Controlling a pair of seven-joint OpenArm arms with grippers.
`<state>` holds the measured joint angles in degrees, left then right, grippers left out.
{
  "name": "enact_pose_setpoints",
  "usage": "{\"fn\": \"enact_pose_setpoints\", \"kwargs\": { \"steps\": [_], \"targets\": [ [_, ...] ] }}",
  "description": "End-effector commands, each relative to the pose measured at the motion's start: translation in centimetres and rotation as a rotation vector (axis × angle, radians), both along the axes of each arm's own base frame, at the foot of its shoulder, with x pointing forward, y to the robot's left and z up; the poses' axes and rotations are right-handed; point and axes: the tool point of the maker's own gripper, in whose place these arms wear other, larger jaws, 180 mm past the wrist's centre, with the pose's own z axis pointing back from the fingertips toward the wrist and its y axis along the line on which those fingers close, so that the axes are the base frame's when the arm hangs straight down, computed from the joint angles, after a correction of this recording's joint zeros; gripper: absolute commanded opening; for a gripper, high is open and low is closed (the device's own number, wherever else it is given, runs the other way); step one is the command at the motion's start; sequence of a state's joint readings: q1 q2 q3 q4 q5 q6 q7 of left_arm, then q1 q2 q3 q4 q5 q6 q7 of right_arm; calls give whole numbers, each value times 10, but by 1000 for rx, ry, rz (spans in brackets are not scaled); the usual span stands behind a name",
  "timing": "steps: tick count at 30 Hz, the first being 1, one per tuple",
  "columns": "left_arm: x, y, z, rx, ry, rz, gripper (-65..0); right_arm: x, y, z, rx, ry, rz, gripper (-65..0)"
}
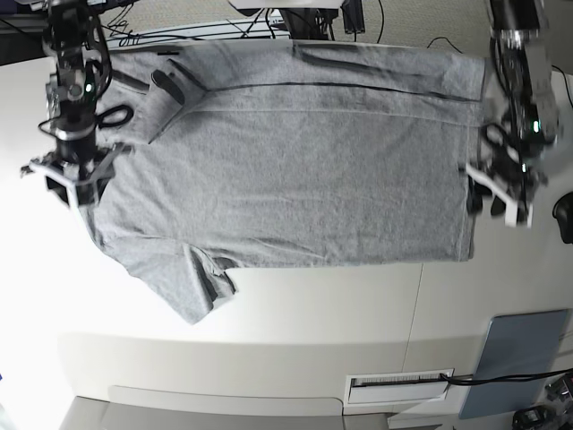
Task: Fold the T-shirt properly
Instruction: 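Release the shirt and move both grippers toward the hem corners, then grasp the hem corners with both grippers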
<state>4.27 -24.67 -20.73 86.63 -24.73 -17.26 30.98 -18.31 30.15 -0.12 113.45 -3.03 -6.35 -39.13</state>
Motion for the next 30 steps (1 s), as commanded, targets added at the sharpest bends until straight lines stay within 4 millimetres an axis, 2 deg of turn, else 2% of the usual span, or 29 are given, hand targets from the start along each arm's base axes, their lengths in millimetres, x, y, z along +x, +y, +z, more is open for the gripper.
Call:
{"fn": "enact_pose_setpoints", "kwargs": {
  "steps": [1,3,9,12,15,21,26,28,30],
  "targets": [
    [16,13,14,5,-46,28,-356,7,-3,15,-23,-40,-1,-393],
    [33,22,8,-29,-33,54,-356,8,-6,15,-18,-26,-22,-393],
    [78,27,-1,-138,-8,50,-356,7,-2,9,21,4,-14,-393],
    [94,29,-3,-168,11,60,-356,6,-2,6,18,20,-10,-393],
    [104,25,-14,-136,72,45,-356,6,-2,6,19,23,-12,-393],
    [110,19,-44,-12,207,34,-356,5,-3,4,19,33,-19,-392],
    [102,-2,-57,12,282,-80,-365,5,-3,4,18,33,-19,-392],
    [97,-5,-62,18,309,-99,-413,6,-2,6,18,21,-11,-392],
    [95,-4,-63,20,316,-98,-516,9,0,10,17,-2,7,-392]
  ]
}}
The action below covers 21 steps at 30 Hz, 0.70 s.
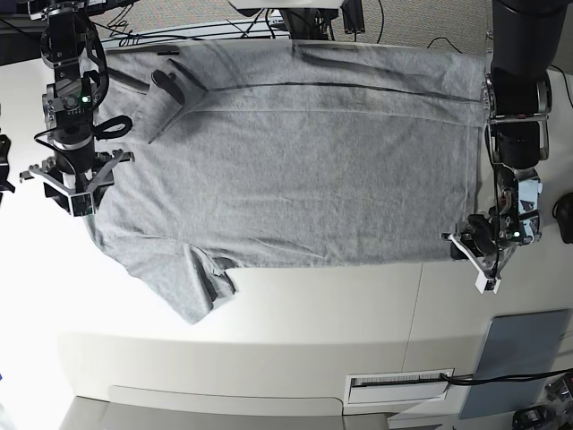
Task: Fold the T-shirt properly
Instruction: 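Grasp the hem corners with both grippers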
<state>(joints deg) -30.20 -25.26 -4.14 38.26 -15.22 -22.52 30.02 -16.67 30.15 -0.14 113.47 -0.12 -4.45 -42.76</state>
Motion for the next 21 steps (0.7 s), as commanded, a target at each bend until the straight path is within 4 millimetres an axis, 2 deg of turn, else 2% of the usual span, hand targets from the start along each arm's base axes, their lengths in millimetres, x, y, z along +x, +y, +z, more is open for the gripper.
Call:
{"fn": "enact_pose_setpoints", "kwargs": {
  "steps": [1,2,5,7,12,14,18,21],
  "targets": [
    [3,5,7,13,8,-9,-581,9,-1,18,-30,-65,24,-392],
    [3,5,7,14,8,-9,-644,11,1,21,-31,-80,37,-392],
    [3,4,7,11,8,-10,-650,23,7,25,-39,-74,90,-392],
    [1,-1,6,3,17,-35,-650,38,4,23,-26,-62,105,-392],
    [-4,-7,3,-6,47,-81,-650,92,-16,-6,50,14,60,-392],
    [-4,-7,3,-6,46,-81,-650,114,-18,-21,60,81,66,-392],
    [-4,-7,3,-7,46,-81,-650,151,-13,-45,109,197,60,-392],
    [-4,-8,2,-7,46,-79,-650,176,-5,-55,149,255,34,-392]
  ]
}}
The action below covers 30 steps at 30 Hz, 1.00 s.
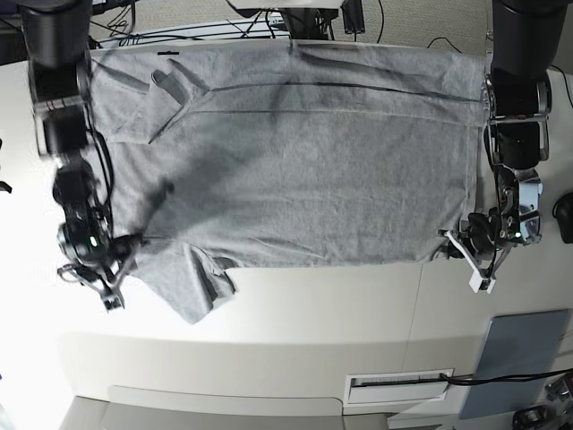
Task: Fold the T-shirt properly
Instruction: 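Grasp the hem corners with both grippers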
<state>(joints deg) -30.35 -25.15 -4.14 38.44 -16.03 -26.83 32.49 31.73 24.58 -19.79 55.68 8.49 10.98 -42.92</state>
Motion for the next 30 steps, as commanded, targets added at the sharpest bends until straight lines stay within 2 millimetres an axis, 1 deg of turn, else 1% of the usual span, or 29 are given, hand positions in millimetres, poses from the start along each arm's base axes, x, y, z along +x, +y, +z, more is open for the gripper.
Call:
{"fn": "enact_pose_setpoints", "kwargs": {
  "steps": [1,4,7,11,18,20,23,24,25,27,29,30],
  "targets": [
    [1,5,3,26,16,-8,-650,23,0,24,3,-52,1,-392],
    [1,6,3,26,16,-7,-650,38,16,16,61,9,12,-392],
    [1,6,3,27,17,-7,-650,50,26,9,108,25,-6,-392],
    [1,6,3,26,17,-7,-650,54,27,-3,125,31,-22,-392],
    [1,6,3,27,17,-8,-650,47,21,-16,125,54,-47,-392],
    [1,5,3,26,17,-8,-650,40,20,-23,123,95,-57,-392],
    [1,6,3,27,17,-7,-650,24,20,-39,124,162,-73,-394],
    [1,6,3,27,17,-7,-650,18,20,-45,123,182,-76,-406],
    [1,6,3,26,17,-8,-650,12,21,-52,123,199,-75,-432],
    [1,5,3,26,16,-8,-650,1,22,-64,124,226,-73,-506],
    [1,6,3,26,17,-7,-650,-7,23,-72,127,244,-65,-580],
    [1,5,3,26,16,-8,-650,-9,24,-75,127,248,-63,-607]
  ]
}}
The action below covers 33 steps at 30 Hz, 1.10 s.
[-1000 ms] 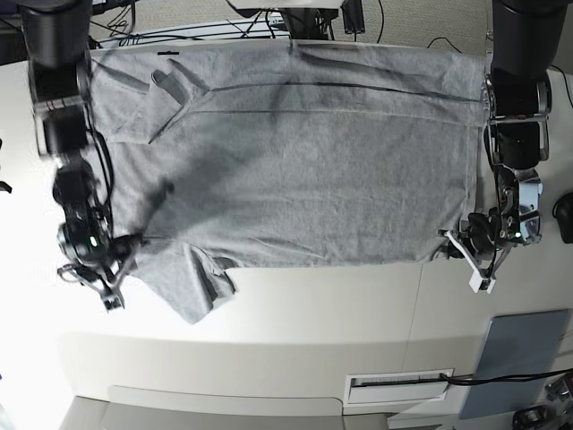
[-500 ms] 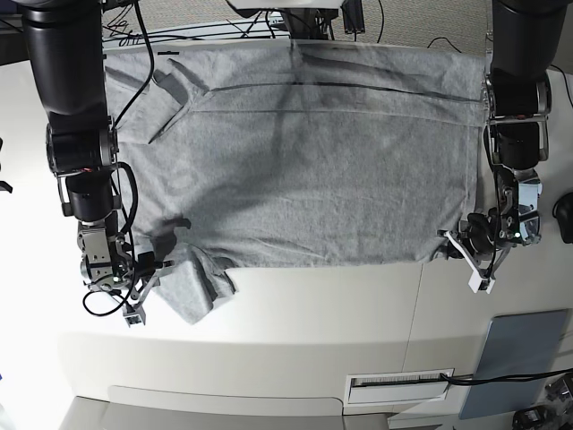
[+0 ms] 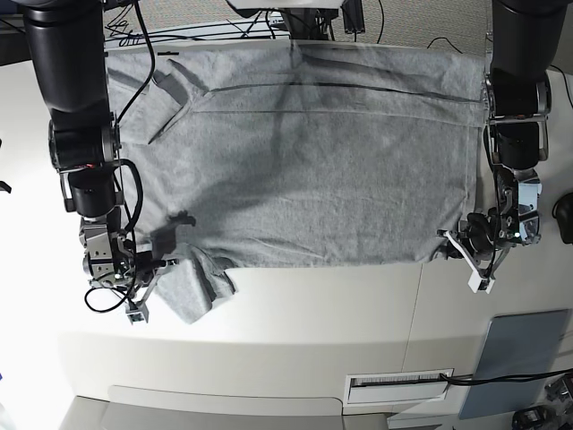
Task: Fold the T-shirt properly
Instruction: 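Grasp the hem corners with both grippers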
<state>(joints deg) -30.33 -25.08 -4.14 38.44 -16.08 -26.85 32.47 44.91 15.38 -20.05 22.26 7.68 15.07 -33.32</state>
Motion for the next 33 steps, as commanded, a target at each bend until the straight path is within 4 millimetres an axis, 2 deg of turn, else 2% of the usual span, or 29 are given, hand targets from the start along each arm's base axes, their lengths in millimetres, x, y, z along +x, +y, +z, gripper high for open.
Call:
{"fn": "enact_pose_setpoints", "kwargs": {
  "steps": [1,5,10,12,16,19,21,28,31,33],
  "targets": [
    [1,6,3,28,17,-7,-650,-20,-9,-14,-31,87,-7,-633],
    [1,6,3,28,16,-7,-650,-12,-7,-11,-23,34,4,-650],
    [1,6,3,28,16,-7,-650,9,-3,12,-26,-39,24,-650],
    [1,6,3,28,16,-7,-650,20,-4,25,-28,-66,21,-577],
    [0,6,3,29,19,-7,-650,42,-15,57,-38,-138,10,-389],
    [-2,7,1,30,30,-8,-650,52,-23,70,-41,-198,11,-323],
    [-4,7,-1,31,39,-8,-650,49,-25,67,-40,-193,16,-323],
    [-5,7,-1,31,40,-9,-650,19,-23,28,-27,-116,15,-324],
    [-5,6,-2,31,41,-9,-650,6,-16,14,20,-61,16,-327],
    [-5,6,-2,31,41,-9,-650,-3,-11,6,44,-14,21,-380]
  ]
}}
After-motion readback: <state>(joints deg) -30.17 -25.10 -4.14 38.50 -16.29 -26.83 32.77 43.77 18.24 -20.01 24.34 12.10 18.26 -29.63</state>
